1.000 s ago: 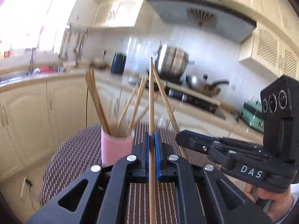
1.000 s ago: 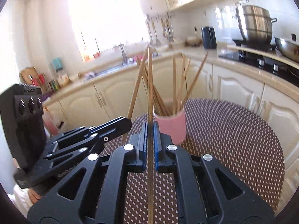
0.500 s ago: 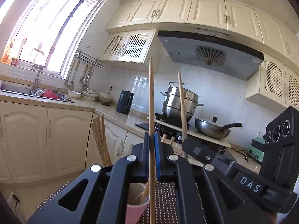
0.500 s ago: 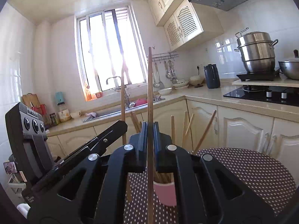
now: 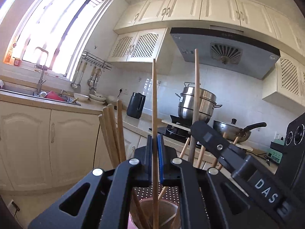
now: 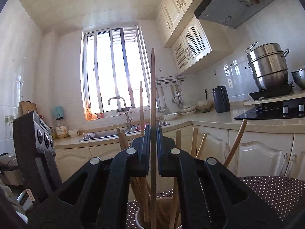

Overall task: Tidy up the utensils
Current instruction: 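Lower both chopsticks into the cup and open both grippers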

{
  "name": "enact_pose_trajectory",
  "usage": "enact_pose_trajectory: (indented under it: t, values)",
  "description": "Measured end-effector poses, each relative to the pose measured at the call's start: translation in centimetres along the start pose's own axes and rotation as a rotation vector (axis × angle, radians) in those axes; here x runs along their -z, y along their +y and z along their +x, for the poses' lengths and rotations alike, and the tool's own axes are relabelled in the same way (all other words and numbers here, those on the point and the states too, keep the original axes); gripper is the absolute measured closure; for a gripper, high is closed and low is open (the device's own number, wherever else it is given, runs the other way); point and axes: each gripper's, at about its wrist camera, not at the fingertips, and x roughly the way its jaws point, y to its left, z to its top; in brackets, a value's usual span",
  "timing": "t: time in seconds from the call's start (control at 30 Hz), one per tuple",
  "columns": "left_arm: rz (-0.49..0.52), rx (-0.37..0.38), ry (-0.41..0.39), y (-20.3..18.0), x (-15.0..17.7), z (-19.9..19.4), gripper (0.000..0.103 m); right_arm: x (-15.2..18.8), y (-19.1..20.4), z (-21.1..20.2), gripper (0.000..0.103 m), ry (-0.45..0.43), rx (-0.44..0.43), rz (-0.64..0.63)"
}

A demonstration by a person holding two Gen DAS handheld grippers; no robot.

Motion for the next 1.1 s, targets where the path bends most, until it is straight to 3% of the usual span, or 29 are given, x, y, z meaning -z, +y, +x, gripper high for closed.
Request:
enact_pose_trajectory:
  t: [0.57, 1.0, 1.07, 1.1]
  values:
    - [0.035, 0.001, 0.101, -0.7, 2.3, -2.3, 0.097, 1.2, 0.3, -2.9, 0.096, 0.093, 0.033, -0.051]
    - [0.045, -0.018, 0.228, -0.4, 4.2, -4.1, 0.097, 3.9, 0.6, -3.9, 0.096, 0.231, 0.083, -0.056]
    - [0.026, -0.022, 0.246, 0.1, 4.2, -4.4, 0.095, 4.0, 0.9, -4.0, 0.096, 0.245, 0.091, -0.057]
    - [0.022, -0.026, 0.248, 0.2, 4.2, -4.6, 0.083, 3.9, 0.9, -4.0, 0.095, 0.252, 0.1, -0.052]
